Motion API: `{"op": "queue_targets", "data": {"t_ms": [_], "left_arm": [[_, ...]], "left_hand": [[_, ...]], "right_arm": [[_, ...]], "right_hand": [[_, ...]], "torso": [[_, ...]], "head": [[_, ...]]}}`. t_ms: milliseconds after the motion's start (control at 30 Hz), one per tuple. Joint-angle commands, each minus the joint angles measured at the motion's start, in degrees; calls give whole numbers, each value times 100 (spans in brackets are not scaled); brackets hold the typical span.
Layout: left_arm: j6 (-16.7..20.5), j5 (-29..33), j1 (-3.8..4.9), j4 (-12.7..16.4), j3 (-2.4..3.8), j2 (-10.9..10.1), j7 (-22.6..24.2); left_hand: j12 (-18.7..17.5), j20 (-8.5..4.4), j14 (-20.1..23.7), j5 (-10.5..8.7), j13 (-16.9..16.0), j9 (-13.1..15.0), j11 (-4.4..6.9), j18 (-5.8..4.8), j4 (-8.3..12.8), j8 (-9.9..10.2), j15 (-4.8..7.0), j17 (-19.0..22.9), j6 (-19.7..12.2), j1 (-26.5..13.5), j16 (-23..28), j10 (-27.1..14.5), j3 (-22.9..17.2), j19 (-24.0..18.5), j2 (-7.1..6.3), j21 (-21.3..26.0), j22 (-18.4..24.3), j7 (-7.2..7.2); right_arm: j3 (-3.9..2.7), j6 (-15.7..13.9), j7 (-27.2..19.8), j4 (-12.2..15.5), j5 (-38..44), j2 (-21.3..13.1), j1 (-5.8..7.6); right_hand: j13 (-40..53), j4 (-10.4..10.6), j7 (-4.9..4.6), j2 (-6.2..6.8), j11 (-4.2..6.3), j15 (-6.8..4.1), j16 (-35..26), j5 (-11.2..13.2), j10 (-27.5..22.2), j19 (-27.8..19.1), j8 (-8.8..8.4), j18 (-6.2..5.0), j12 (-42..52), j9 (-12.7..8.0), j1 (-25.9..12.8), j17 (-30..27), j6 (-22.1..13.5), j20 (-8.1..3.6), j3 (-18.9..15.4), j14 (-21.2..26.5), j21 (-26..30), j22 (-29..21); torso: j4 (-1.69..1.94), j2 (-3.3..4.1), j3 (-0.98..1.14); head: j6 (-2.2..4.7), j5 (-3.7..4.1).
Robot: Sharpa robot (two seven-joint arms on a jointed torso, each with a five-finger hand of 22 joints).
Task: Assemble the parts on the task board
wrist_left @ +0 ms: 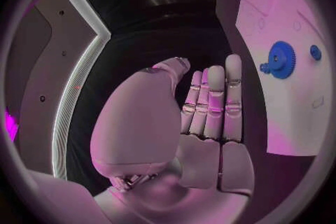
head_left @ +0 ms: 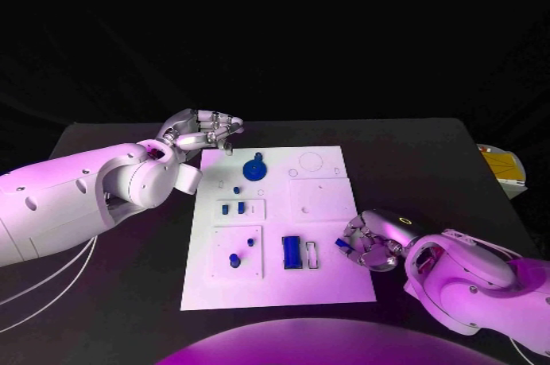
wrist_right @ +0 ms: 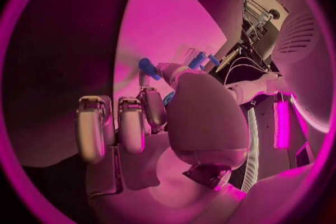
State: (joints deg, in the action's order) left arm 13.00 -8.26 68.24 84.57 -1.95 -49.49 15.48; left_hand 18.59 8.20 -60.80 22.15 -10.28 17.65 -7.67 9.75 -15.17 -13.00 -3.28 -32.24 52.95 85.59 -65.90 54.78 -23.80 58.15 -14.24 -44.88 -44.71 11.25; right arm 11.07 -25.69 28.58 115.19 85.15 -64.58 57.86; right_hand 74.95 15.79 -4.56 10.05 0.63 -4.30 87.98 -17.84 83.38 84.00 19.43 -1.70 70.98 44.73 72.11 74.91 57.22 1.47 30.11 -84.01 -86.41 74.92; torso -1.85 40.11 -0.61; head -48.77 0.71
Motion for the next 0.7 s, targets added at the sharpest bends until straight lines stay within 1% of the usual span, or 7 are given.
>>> {"op": "queue_targets", "data": {"t_ms": [33, 133, 233, 333, 467, 667, 700], "left_arm": [[-91, 29, 3, 9, 4, 20, 26], [-94, 29, 3, 9, 4, 25, 24], [-98, 29, 3, 11, 4, 28, 23], [-98, 29, 3, 12, 4, 27, 21], [-99, 29, 3, 18, 4, 24, 20], [-99, 29, 3, 24, 4, 19, 19], [-100, 29, 3, 25, 4, 18, 19]], "left_hand": [[13, 29, 39, 9, -8, 9, -5, 78, 0, -20, -6, 7, -55, -1, -25, -38, 39, -3, 35, 38, -4, -4], [13, 29, 39, 9, -8, 9, -5, 78, 0, -20, -6, 7, -55, -1, -25, -38, 39, -3, 35, 38, -4, -4], [13, 29, 39, 9, -8, 9, -5, 78, 0, -20, -6, 7, -55, -1, -25, -38, 39, -3, 35, 38, -4, -4], [13, 29, 39, 9, -8, 9, -5, 78, 0, -20, -6, 7, -55, -1, -25, -38, 39, -3, 35, 38, -4, -4], [13, 29, 39, 9, -8, 9, -5, 78, 0, -20, -6, 7, -55, -1, -25, -38, 39, -3, 35, 38, -4, -4], [13, 29, 39, 9, -8, 9, -5, 78, 0, -20, -6, 7, -55, -1, -25, -38, 39, -3, 35, 38, -4, -4], [13, 29, 39, 9, -8, 9, -5, 78, 0, -20, -6, 7, -55, -1, -25, -38, 39, -3, 35, 38, -4, -4]], "right_arm": [[1, -148, -161, 52, -696, 66, 82], [1, -247, -227, 67, -920, 143, 124], [0, -335, -265, 70, -1087, 231, 150], [0, -336, -264, 55, -1205, 299, 161], [1, -170, -200, -28, -1393, 429, 162], [2, 71, -115, -122, -1521, 590, 106], [2, 93, -106, -132, -1531, 611, 98]], "right_hand": [[402, -1247, 49, 17, -9, -1, -2, 32, 27, 491, 49, 88, 22, 84, -89, 1003, 16, 25, 1177, -496, -17, 1336], [405, -1271, 59, 34, -4, -5, -3, 43, 29, 488, 58, 86, 25, 102, -148, 1001, 8, 22, 1125, -496, -9, 1333], [409, -1298, 80, 27, 13, -17, -3, -67, 32, 487, 78, 85, 27, 136, -250, 1002, 1, 11, 1002, -496, -3, 1332], [413, -1295, 97, 28, 23, -26, 0, -72, 35, 489, 88, 86, 32, 151, -322, 1011, 9, 5, 916, -498, -7, 1334], [420, -1230, 136, 20, 53, -51, -2, -165, 39, 493, 96, 88, 36, 154, -491, 1007, 48, -15, 733, -497, -13, 1339], [434, -1032, 160, 35, 72, -67, -2, -212, 43, 494, 75, 88, 49, 111, -774, 1012, 133, -34, 464, -499, -11, 1341], [433, -984, 169, 33, 79, -73, -4, -274, 43, 496, 76, 90, 45, 103, -826, 1007, 159, -39, 405, -498, -17, 1344]], "torso": [[4, -1, -6], [4, 4, -5], [7, 5, -5], [4, 4, -5], [6, 4, -6], [2, 3, -1], [0, 1, 0]], "head": [[0, 9], [3, 4], [-1, 5], [-13, -2], [-23, -13], [-40, -29], [-44, -32]]}}
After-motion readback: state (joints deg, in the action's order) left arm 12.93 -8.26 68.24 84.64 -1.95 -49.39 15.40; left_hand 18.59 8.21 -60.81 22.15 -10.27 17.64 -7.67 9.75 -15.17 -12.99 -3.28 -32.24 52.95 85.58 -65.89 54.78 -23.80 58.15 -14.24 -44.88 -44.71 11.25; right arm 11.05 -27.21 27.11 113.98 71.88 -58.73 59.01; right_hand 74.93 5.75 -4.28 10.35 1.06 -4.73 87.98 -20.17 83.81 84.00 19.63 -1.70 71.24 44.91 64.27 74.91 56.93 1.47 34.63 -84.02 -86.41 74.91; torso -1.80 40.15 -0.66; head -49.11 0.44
